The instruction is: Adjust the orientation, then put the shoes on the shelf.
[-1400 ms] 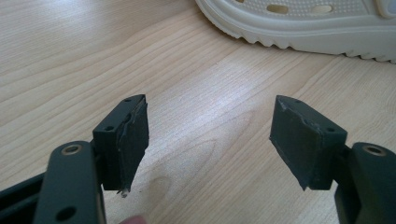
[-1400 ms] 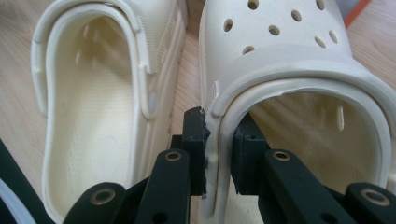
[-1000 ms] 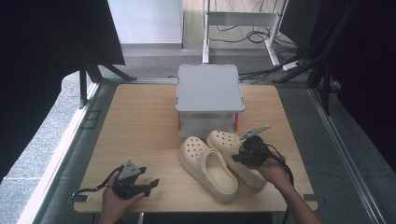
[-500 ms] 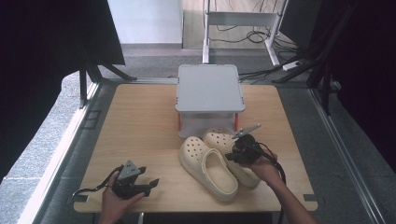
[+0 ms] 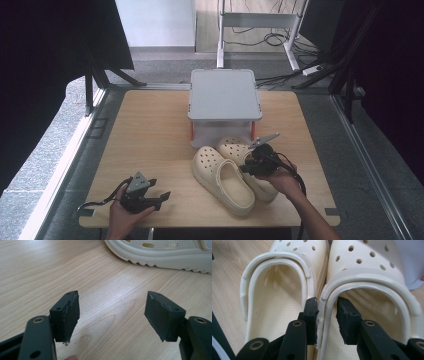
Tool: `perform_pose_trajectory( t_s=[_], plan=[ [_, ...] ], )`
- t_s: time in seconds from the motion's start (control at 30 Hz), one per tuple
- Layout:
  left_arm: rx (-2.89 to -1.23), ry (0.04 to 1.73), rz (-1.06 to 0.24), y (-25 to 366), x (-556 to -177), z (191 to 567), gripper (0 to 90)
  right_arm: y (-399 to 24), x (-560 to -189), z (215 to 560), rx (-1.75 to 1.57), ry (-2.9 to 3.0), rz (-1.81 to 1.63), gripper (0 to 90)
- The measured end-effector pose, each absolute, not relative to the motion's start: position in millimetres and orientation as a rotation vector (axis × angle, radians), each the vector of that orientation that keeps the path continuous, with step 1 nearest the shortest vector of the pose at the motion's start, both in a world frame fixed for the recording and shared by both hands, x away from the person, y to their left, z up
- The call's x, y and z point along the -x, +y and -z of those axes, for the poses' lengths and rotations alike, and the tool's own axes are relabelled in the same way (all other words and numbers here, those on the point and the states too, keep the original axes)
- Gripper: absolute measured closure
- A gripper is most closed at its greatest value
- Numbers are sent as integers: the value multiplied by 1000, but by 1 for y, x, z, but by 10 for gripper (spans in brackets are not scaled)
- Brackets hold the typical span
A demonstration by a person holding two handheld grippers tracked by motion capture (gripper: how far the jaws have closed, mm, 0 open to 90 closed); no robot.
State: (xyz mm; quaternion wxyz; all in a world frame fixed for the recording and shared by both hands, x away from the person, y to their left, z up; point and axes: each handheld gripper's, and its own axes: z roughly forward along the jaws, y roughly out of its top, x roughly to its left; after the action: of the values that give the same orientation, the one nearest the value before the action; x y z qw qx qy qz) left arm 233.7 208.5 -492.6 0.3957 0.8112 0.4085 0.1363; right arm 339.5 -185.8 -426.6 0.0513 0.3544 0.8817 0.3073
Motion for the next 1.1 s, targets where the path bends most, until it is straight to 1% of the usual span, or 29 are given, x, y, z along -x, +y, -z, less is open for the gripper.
perform_pose_trajectory(
  t_s=[0.3,0.77,0.97,1.1],
  plan=[
    [-2057,1036,-343,208,-234,493,286,-192,-334,419,-1092,2680,-949,597],
    [-2056,1035,-346,209,-234,492,286,-191,-329,412,-1097,2686,-973,503],
    [-2056,1036,-341,208,-234,493,286,-181,-332,419,-1111,2712,-933,475],
    [-2056,1036,-342,208,-234,493,286,-171,-336,425,-1103,2721,-913,473]
  ],
)
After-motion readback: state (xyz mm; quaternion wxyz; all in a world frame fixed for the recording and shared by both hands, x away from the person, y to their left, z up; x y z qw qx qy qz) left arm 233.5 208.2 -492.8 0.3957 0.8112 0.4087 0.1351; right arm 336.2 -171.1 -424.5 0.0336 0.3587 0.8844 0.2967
